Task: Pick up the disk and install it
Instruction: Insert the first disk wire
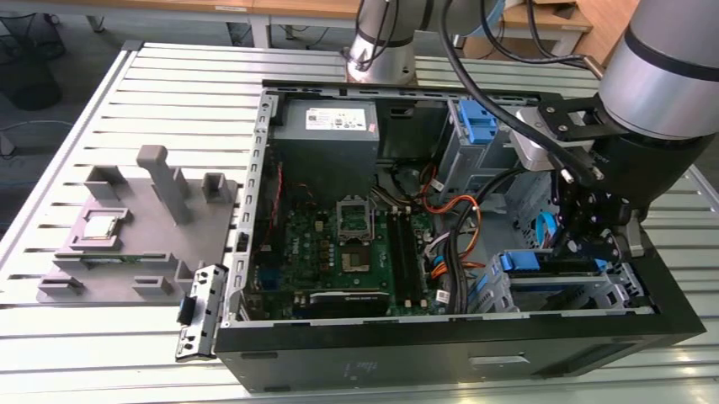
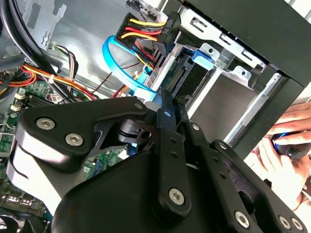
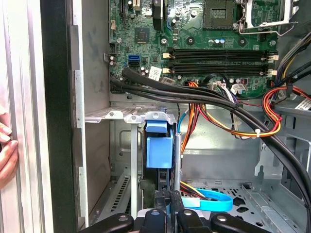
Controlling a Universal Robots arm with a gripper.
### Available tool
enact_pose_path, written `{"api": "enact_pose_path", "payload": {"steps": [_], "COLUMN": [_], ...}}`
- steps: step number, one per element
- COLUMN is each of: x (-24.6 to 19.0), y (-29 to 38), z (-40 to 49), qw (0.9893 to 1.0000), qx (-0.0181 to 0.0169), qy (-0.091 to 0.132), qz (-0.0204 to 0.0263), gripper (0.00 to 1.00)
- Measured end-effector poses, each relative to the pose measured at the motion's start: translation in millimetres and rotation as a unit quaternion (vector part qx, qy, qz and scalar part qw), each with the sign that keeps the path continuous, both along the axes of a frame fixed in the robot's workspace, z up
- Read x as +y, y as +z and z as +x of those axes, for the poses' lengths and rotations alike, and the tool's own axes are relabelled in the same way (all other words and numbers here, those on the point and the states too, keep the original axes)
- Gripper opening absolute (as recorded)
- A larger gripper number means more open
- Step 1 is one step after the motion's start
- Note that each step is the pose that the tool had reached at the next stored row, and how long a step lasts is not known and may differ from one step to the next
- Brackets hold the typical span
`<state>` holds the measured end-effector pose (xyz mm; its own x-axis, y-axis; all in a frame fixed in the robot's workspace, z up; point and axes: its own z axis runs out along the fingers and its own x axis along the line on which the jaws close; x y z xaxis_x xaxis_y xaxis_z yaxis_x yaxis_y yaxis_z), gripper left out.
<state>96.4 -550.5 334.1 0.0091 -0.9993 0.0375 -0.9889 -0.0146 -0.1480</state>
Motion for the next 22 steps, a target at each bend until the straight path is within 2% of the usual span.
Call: {"api": "enact_pose_path", "payload": {"steps": [22], "x": [0.0], "y": [-6.1], "z": [0.0], "qw": [1.0000], "qx": [0.0000], "qy": [0.000], "qz": [-0.0002], "gripper": [0.16]}}
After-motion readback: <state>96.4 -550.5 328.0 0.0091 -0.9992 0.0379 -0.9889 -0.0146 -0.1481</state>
